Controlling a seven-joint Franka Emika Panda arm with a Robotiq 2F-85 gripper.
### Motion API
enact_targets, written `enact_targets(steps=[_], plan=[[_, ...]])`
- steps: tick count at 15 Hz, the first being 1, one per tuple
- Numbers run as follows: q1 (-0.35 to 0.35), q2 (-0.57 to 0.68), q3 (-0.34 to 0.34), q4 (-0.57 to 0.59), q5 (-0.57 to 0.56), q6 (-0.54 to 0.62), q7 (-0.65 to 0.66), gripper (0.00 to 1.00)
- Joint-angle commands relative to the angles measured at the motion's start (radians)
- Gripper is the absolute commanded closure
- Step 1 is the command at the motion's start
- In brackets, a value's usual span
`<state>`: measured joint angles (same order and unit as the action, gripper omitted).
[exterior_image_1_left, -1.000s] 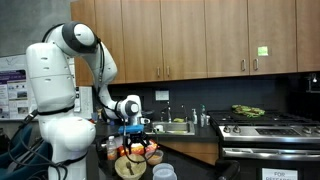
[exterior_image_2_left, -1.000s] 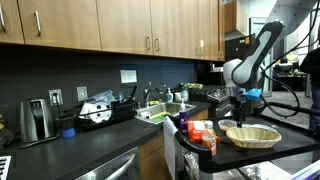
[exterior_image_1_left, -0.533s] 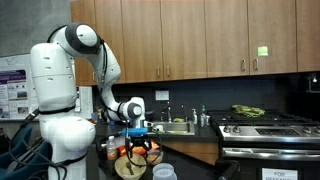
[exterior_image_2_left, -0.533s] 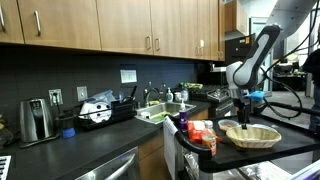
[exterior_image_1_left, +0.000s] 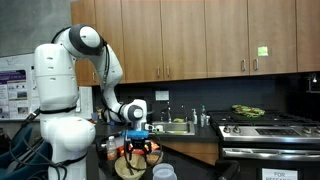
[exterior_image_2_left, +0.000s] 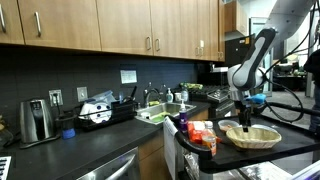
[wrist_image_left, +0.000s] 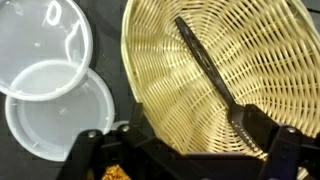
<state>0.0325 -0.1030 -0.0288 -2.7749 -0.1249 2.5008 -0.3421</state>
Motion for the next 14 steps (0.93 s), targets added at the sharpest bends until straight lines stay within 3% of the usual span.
enact_targets(steps=[1, 4, 14], plan=[[-0.006, 0.006, -0.001, 0.001, 0.024, 0.017, -0.024, 0.0], [-0.012, 0.007, 0.004, 0.002, -0.016, 0.053, 0.004, 0.0], [0.002, -0.011, 0.0, 0.004, 0.059, 0.035, -0.039, 0.0]])
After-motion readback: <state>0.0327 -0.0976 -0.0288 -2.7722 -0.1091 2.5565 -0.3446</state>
